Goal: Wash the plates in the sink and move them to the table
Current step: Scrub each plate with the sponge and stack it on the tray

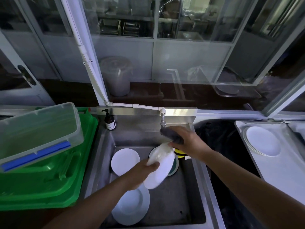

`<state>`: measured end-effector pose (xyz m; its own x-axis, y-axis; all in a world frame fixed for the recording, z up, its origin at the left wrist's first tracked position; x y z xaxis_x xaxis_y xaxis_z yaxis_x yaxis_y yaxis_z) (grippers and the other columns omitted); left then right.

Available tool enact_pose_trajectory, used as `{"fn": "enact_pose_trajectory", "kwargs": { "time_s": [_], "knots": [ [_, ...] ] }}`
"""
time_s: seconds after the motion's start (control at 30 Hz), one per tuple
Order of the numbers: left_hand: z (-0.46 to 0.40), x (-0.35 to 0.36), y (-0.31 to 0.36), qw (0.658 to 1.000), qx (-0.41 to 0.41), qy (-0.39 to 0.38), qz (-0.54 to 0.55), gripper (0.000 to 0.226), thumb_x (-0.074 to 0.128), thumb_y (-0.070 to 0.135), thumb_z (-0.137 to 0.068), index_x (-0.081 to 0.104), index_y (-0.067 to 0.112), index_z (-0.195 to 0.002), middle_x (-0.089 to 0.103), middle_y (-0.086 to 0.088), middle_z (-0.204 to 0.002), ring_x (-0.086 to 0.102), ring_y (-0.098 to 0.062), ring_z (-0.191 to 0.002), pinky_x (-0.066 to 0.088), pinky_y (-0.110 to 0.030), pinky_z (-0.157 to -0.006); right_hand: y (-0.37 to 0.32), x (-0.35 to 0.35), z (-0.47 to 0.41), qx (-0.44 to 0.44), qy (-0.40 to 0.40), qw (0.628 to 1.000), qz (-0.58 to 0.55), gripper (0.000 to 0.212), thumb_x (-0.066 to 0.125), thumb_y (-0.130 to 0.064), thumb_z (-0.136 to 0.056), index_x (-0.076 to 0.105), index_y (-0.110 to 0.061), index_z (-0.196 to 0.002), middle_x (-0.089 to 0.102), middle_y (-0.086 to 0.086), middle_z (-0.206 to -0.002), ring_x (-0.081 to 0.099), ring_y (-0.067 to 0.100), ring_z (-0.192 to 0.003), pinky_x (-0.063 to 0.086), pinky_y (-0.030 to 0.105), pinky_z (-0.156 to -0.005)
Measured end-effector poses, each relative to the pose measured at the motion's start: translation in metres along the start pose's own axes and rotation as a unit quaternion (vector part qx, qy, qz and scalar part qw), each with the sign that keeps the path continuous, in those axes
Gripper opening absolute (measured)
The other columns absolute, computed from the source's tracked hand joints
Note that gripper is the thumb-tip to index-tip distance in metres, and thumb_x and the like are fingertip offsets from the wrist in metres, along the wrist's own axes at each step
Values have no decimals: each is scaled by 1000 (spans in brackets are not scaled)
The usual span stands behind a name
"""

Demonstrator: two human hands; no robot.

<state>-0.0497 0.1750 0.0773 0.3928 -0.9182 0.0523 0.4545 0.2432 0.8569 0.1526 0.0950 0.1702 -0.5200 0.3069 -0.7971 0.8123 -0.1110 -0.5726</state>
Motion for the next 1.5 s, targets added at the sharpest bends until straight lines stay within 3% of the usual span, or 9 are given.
{"fn": "enact_pose_trajectory", "kwargs": {
  "time_s": [0.17,0.3,0.43,0.6,0.77,0.87,1.0,1.2,1.5],
  "knots": [
    [11,13,3,971,-13,-45,236,46,60,35,-101,58,12,-140,67,-16,-133,65,-36,-122,53,-50,-101,-3,29,17,136,61,984,-94,55,67,-17,-91,53,-33,-141,58,-17,-130,50,-14,-116,40,9,-100],
    [11,26,12,951,-20,-30,306,53,35,46,-107,52,12,-144,67,-16,-134,65,-30,-123,55,-40,-96,-15,66,27,150,96,979,-102,60,50,-43,-87,54,-26,-145,50,-11,-148,38,6,-140,25,24,-119],
    [8,26,12,926,-28,-5,377,77,34,69,-93,54,15,-143,66,-16,-135,66,-28,-122,60,-38,-90,-40,89,33,98,132,985,-60,51,49,-46,-95,60,-25,-140,50,-15,-146,35,12,-145,12,12,-117],
    [1,9,5,877,-44,26,477,93,30,83,-91,60,11,-141,64,-21,-137,66,-32,-122,51,-43,-102,-70,104,43,-58,157,986,6,35,63,-26,-96,68,-21,-130,58,-3,-143,42,22,-142,36,38,-115],
    [6,0,15,870,-20,14,493,67,50,52,-99,64,-7,-126,70,-27,-117,73,-36,-101,63,-41,-81,-73,111,61,-165,136,973,85,30,69,-36,-95,71,-25,-124,56,-3,-147,43,31,-142,45,46,-98],
    [7,-6,20,869,-19,8,495,67,51,48,-98,54,-6,-139,61,-29,-135,63,-39,-123,55,-50,-99,-57,108,72,-198,121,966,111,35,71,-36,-95,70,-24,-128,51,-1,-151,42,33,-144,45,46,-101],
    [5,-17,15,852,7,15,524,66,42,52,-104,48,1,-147,52,-26,-148,51,-41,-136,31,-60,-117,-11,95,74,-4,191,982,13,40,60,-31,-101,62,-17,-138,49,-1,-152,43,27,-143,43,52,-107],
    [14,-4,23,899,3,14,438,54,45,43,-103,58,3,-138,63,-23,-137,65,-38,-121,43,-55,-107,7,73,28,229,159,958,-63,45,41,-47,-103,50,-36,-145,52,-15,-146,48,15,-133,43,45,-108],
    [20,5,17,911,-31,16,411,54,46,41,-102,55,8,-144,61,-23,-139,60,-36,-129,47,-49,-104,-59,83,11,-52,160,983,79,37,53,-34,-103,62,-23,-138,59,-3,-142,49,24,-138,43,36,-110]
  ]
}}
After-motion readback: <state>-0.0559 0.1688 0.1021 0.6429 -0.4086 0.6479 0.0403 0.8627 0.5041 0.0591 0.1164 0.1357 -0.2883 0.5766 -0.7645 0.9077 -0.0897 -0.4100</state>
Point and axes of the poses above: each hand's wrist, its own z-axis away from the middle knuckle, its own x-axis out of the palm, y = z × x, the point moved 5 cm from there along -z, towards the middle knuckle
